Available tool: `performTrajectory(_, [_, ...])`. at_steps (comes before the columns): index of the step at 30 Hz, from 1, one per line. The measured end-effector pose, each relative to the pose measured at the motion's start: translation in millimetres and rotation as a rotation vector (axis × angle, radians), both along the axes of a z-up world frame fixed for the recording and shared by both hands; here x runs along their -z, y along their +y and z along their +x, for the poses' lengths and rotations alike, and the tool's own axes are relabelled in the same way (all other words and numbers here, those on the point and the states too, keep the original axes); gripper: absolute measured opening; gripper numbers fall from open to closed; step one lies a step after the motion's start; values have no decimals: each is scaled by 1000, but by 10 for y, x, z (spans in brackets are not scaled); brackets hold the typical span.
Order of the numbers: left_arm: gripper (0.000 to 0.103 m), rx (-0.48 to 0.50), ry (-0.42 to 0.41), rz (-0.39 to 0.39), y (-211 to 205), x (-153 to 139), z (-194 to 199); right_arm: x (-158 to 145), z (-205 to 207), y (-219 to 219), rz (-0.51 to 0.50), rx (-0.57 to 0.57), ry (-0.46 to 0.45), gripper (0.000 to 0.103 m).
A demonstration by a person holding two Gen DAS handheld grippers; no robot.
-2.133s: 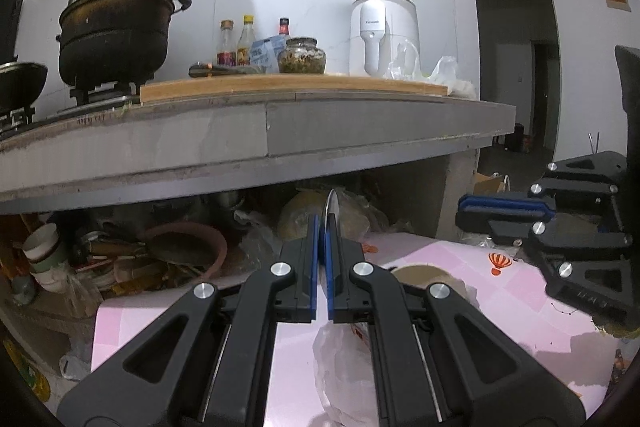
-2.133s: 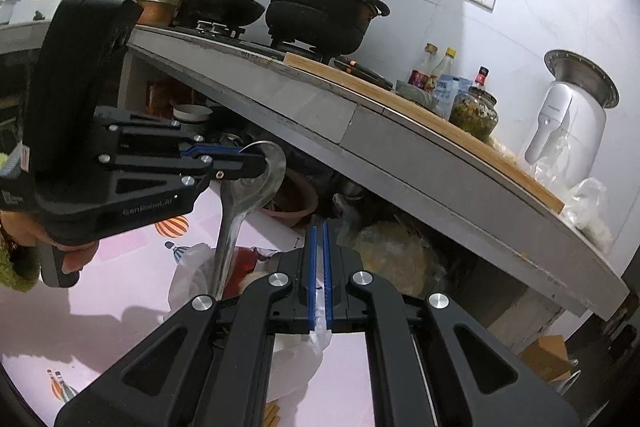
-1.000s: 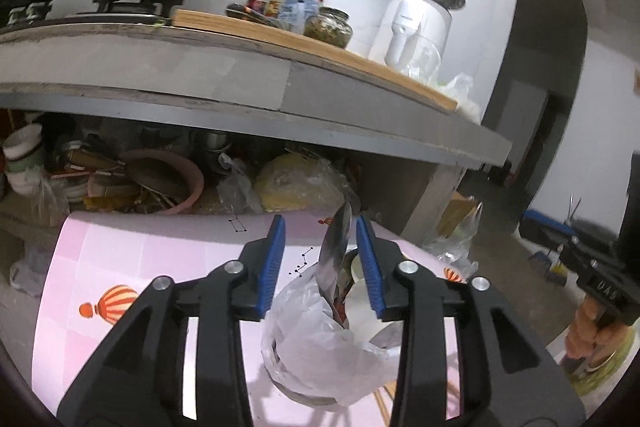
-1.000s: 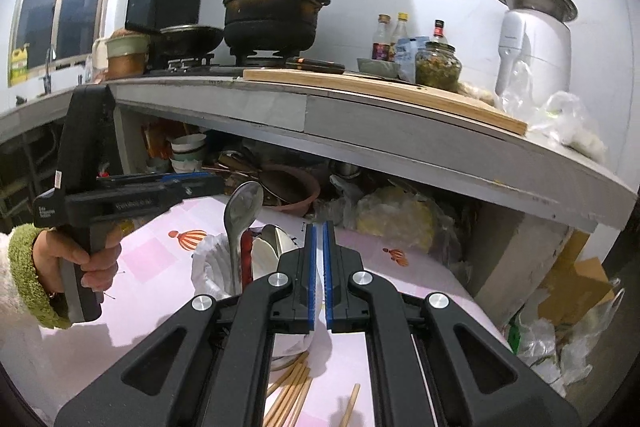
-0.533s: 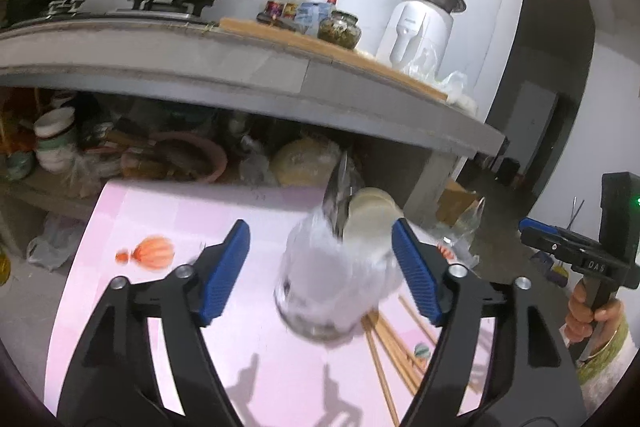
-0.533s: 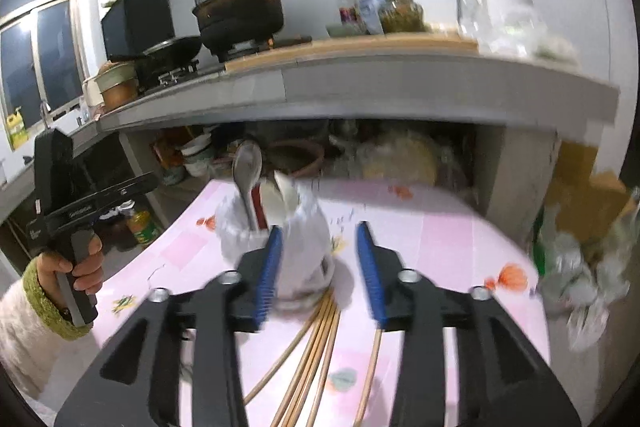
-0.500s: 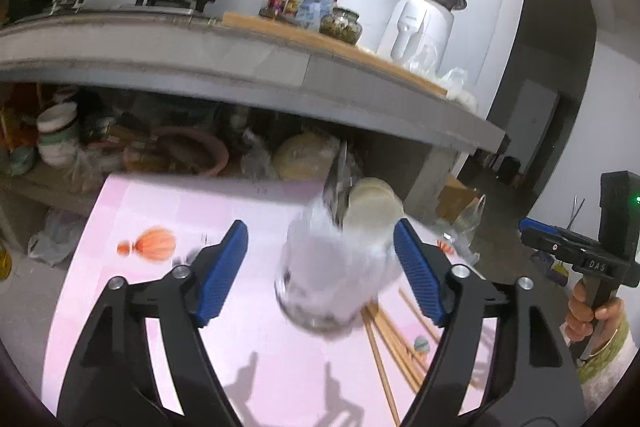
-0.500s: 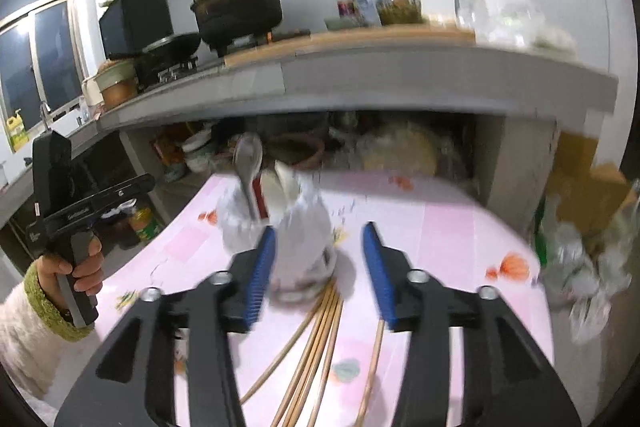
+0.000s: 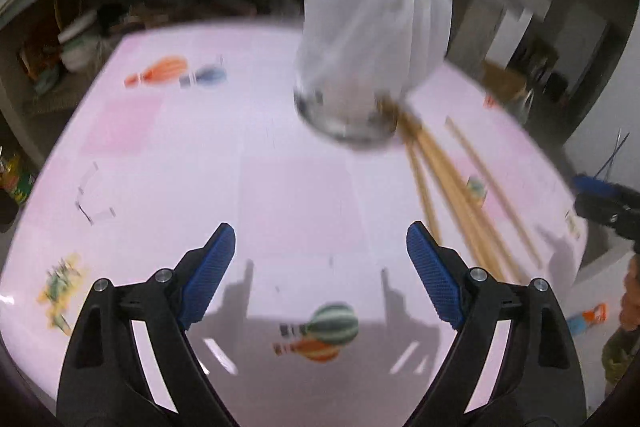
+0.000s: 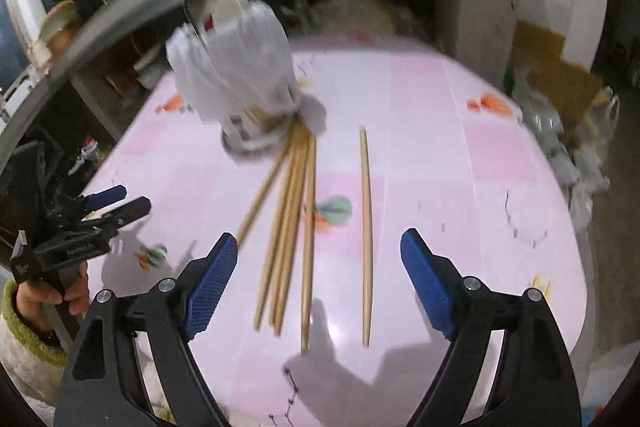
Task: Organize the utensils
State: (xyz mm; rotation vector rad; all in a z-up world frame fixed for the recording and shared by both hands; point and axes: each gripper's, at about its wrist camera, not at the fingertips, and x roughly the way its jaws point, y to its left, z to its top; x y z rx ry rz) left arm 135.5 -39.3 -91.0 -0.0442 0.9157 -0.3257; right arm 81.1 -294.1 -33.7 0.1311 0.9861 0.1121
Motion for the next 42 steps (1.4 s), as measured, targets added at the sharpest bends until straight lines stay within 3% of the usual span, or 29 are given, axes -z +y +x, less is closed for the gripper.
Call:
performTrajectory(7, [84,-13,76,75,-118,338,-34,251,-82,-108,27,48,46,84])
performTrajectory(19, [84,-83,76,232,-306,372,-16,339,-155,-429,74,34,9,84])
performTrajectory(31, [89,-133,134,259,-555,359,65,331,-238,-774,92,62,-47,86])
performTrajectory(42, [94,-139,147,258,-568,367,39,189,-268,-629,12,38,-90,93])
